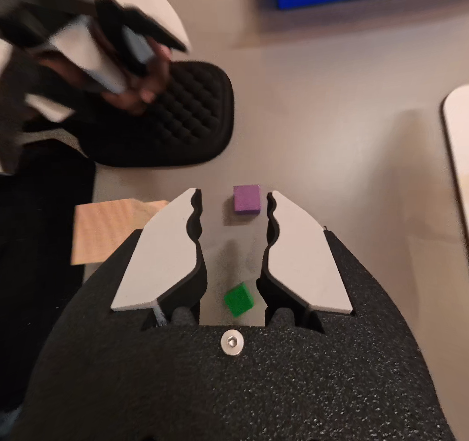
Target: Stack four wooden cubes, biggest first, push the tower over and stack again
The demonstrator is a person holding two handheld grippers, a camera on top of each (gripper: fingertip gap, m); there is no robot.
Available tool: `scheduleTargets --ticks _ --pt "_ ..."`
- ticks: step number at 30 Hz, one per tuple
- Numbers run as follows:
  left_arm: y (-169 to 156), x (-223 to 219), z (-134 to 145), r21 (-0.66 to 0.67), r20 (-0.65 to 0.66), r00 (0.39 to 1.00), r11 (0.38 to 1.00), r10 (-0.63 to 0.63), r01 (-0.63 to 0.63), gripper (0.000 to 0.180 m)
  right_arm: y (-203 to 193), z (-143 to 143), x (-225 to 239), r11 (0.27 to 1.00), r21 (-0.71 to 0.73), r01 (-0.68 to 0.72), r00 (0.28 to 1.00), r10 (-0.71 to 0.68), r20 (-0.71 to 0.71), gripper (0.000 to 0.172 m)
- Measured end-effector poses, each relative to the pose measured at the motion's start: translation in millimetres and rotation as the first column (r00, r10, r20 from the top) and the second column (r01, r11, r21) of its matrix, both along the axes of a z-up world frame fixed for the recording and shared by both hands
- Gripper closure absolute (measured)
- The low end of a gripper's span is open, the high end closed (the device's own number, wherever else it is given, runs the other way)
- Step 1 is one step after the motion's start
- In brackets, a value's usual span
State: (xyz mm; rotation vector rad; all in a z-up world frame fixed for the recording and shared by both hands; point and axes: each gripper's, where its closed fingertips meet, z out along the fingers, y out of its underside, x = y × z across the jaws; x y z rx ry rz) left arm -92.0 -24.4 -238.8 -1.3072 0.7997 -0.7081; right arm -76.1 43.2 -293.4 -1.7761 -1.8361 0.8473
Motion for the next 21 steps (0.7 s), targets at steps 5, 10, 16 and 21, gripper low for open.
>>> scheduleTargets --ticks 5,10,16,21 --pt "-0.7 -0.2 0.4 0.002 0.003 1.0 1.0 -0.003 0.003 0.055 15.2 -43.2 -4.1 0.998 0.065 0.0 0.991 -0.009 0.137 0.125" --pt "-0.8 -0.8 1.1 0.003 0.009 1.0 1.0 -0.004 0.004 0.055 11.2 -57.4 -6.6 0.997 0.066 -0.029 0.985 0.017 0.171 0.13" --pt "-1.2 -0.1 0.8 0.008 0.002 1.0 1.0 -0.002 0.002 0.056 9.3 -55.5 -5.6 0.996 0.07 -0.055 0.986 0.043 0.164 0.144" --pt "-1.2 -0.1 0.8 0.008 0.002 1.0 1.0 -0.004 0.004 0.056 6.7 -21.7 -3.5 0.997 0.068 -0.045 0.994 0.038 0.098 0.144"
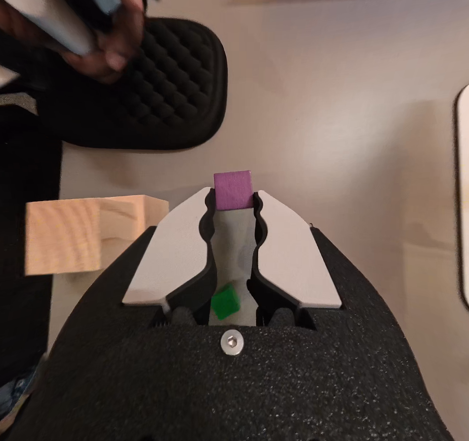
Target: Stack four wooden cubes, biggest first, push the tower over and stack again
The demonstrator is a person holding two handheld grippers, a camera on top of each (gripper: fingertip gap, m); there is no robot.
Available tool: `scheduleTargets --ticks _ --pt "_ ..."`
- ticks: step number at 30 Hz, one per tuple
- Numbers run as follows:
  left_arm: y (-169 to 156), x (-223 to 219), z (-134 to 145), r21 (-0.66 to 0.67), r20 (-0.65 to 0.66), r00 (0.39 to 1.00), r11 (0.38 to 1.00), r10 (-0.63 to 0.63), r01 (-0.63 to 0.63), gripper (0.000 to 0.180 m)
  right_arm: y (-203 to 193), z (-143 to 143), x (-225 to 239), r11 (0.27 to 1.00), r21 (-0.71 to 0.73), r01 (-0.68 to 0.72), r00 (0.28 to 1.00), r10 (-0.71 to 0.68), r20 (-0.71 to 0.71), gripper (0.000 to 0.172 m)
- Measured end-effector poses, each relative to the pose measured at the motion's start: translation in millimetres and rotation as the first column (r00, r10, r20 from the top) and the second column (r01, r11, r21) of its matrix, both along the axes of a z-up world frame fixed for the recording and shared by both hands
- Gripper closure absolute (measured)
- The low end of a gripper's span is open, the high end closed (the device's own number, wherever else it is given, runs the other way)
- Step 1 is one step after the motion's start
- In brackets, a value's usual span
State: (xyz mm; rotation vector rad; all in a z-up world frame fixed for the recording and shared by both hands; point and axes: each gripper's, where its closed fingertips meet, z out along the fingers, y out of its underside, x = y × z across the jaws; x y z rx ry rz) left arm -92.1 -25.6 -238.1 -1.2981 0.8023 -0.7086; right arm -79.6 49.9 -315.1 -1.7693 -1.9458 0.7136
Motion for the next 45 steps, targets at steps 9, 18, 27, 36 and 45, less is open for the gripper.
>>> scheduleTargets --ticks 9,18,27,36,45 --pt "0.3 0.7 -0.8 -0.001 -0.007 1.0 1.0 0.0 0.0 0.056 -31.9 79.1 16.7 0.998 0.046 -0.042 0.995 0.046 -0.092 0.144" --pt "0.3 1.0 -1.1 0.001 -0.011 1.0 1.0 0.002 -0.002 0.056 -67.6 97.5 34.1 0.997 0.055 -0.051 0.995 0.056 -0.081 0.144" --pt "0.8 1.0 -1.2 0.0 -0.012 1.0 1.0 0.004 -0.004 0.056 -82.1 79.8 39.8 0.997 0.046 -0.069 0.997 0.07 -0.016 0.144" --pt "0.9 0.3 -0.5 -0.001 -0.004 1.0 1.0 0.003 -0.003 0.056 -86.3 57.9 39.0 0.998 0.009 -0.063 0.998 0.063 0.023 0.144" --pt "0.4 0.9 -0.6 0.004 -0.009 1.0 1.0 0.002 -0.002 0.056 -84.2 52.1 37.3 1.0 -0.003 -0.015 1.0 0.015 0.007 0.142"
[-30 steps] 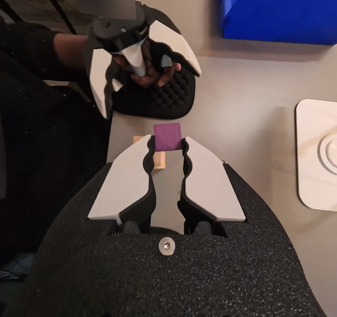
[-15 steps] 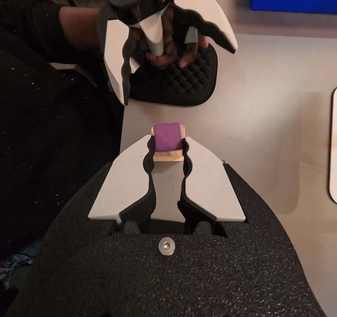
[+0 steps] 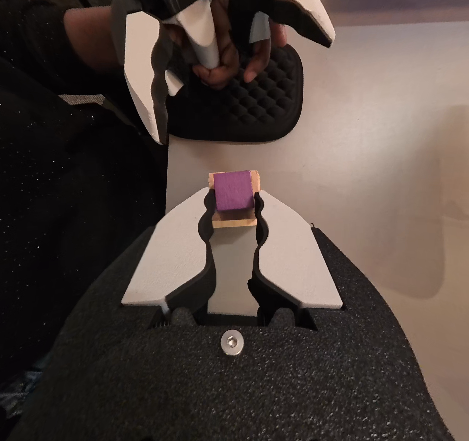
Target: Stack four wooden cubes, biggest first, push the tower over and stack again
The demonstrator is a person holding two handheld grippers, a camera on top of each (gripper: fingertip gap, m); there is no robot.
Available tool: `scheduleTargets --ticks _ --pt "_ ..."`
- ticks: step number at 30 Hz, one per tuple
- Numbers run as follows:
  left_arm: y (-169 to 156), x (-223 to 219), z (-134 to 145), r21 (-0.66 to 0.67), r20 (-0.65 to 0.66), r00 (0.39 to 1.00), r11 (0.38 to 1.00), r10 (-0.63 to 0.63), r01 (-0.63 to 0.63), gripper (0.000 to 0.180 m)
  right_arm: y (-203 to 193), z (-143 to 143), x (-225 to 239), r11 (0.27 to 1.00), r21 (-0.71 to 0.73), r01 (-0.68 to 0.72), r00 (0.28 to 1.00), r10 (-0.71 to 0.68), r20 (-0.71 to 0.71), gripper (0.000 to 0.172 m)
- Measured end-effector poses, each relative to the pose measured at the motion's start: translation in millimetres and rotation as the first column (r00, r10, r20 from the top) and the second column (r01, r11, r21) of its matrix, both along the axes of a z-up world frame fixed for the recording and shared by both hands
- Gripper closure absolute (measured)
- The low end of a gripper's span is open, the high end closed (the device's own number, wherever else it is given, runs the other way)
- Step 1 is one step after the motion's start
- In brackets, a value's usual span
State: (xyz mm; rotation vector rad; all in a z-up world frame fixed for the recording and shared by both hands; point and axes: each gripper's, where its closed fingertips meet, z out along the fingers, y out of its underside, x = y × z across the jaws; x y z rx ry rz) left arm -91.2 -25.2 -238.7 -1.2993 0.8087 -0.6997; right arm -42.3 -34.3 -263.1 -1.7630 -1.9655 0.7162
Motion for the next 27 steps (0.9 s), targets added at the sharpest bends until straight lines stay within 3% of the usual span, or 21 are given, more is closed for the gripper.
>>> scheduleTargets --ticks 4,8,11,18,27 --pt "0.0 -0.1 0.1 0.0 0.001 1.0 1.0 0.0 0.0 0.056 1.4 5.0 2.5 1.0 0.008 0.015 0.999 -0.015 -0.032 0.12" --pt "-0.2 -0.2 0.3 0.001 0.002 1.0 1.0 0.0 0.0 0.056 27.3 18.0 24.2 0.994 0.054 0.091 0.992 -0.086 -0.09 0.121" --pt "-0.3 0.1 0.1 0.001 -0.001 1.0 1.0 0.0 0.0 0.056 61.4 4.9 51.3 0.978 0.095 0.185 0.981 -0.179 -0.071 0.118" --pt "0.1 -0.5 0.2 0.0 0.001 1.0 1.0 0.003 -0.003 0.057 66.3 -57.6 62.6 0.98 0.148 -0.133 0.991 0.133 0.011 0.118" --pt "-0.7 -0.5 0.4 0.0 0.004 1.0 1.0 -0.004 0.004 0.057 79.1 -73.7 47.2 0.958 0.119 -0.261 0.965 0.262 0.009 0.129"
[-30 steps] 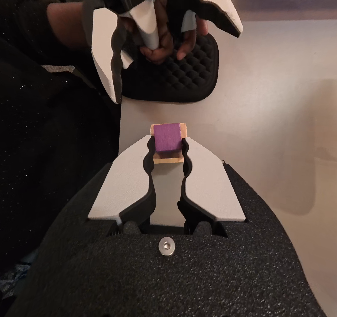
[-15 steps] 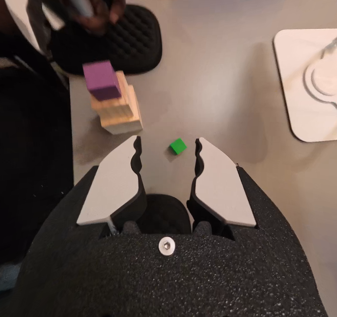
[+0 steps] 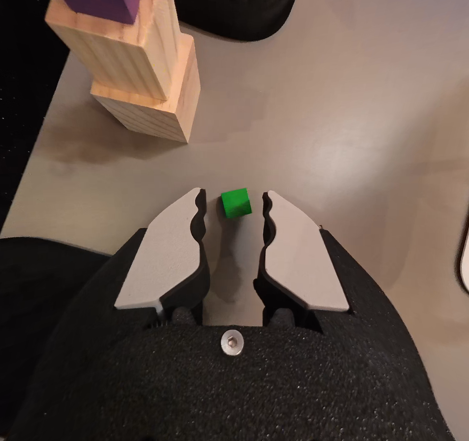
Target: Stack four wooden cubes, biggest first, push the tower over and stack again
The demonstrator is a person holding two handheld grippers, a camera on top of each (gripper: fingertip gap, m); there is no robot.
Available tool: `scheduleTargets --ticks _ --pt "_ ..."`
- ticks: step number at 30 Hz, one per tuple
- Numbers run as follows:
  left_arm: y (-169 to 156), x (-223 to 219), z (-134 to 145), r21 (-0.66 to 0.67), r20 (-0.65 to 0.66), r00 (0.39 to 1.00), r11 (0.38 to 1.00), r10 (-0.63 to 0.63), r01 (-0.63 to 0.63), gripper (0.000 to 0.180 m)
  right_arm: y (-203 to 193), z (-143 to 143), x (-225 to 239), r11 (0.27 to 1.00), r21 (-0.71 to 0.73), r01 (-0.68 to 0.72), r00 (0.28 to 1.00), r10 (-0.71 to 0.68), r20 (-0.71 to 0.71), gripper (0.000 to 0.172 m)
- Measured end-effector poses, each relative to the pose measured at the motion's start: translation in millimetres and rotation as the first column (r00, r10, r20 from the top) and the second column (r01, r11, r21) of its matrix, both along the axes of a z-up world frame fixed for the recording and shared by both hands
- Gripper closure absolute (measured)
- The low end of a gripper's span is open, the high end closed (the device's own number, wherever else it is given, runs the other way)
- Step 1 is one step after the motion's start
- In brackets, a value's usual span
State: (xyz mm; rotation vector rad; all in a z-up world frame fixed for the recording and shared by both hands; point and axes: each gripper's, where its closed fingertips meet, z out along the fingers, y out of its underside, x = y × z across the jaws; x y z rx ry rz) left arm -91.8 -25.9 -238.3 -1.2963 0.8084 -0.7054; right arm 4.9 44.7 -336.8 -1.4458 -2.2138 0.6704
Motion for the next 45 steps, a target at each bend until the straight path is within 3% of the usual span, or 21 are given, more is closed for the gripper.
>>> scheduleTargets --ticks 4,7,10,14,19,22,28,45 --pt "-0.2 0.0 0.1 0.0 0.001 1.0 1.0 -0.001 0.001 0.057 5.2 -7.8 1.2 1.0 -0.01 0.014 1.0 -0.014 0.022 0.132" --pt "0.0 -0.1 0.0 -0.001 0.001 1.0 1.0 0.0 0.0 0.058 3.3 -9.5 1.7 0.999 -0.032 0.016 1.0 -0.015 0.019 0.15" --pt "0.1 -0.2 0.0 -0.002 0.001 1.0 1.0 0.002 -0.002 0.058 4.7 -2.5 -0.8 0.996 -0.028 0.082 0.997 -0.082 0.001 0.15" --pt "0.3 0.1 -0.2 -0.001 -0.001 1.0 1.0 0.004 -0.004 0.058 -3.7 34.0 -9.7 0.976 -0.068 0.207 0.977 -0.21 -0.046 0.151" --pt "0.0 0.2 -0.3 0.004 -0.003 1.0 1.0 0.006 -0.006 0.059 -37.5 96.7 -28.2 0.972 -0.12 0.203 0.967 -0.218 -0.134 0.151" --pt "0.0 1.1 -1.0 0.007 -0.013 1.0 1.0 0.009 -0.009 0.06 -51.7 113.9 -36.3 0.97 -0.103 0.219 0.968 -0.229 -0.106 0.151" --pt "-0.5 1.9 -1.5 0.013 -0.021 1.0 1.0 0.01 -0.01 0.06 -68.1 108.4 -45.0 0.973 -0.027 0.229 0.973 -0.229 -0.006 0.15" --pt "0.0 1.4 -1.1 0.009 -0.015 1.0 1.0 0.009 -0.009 0.061 -79.1 104.4 -49.8 0.972 -0.001 0.234 0.972 -0.234 0.028 0.147"
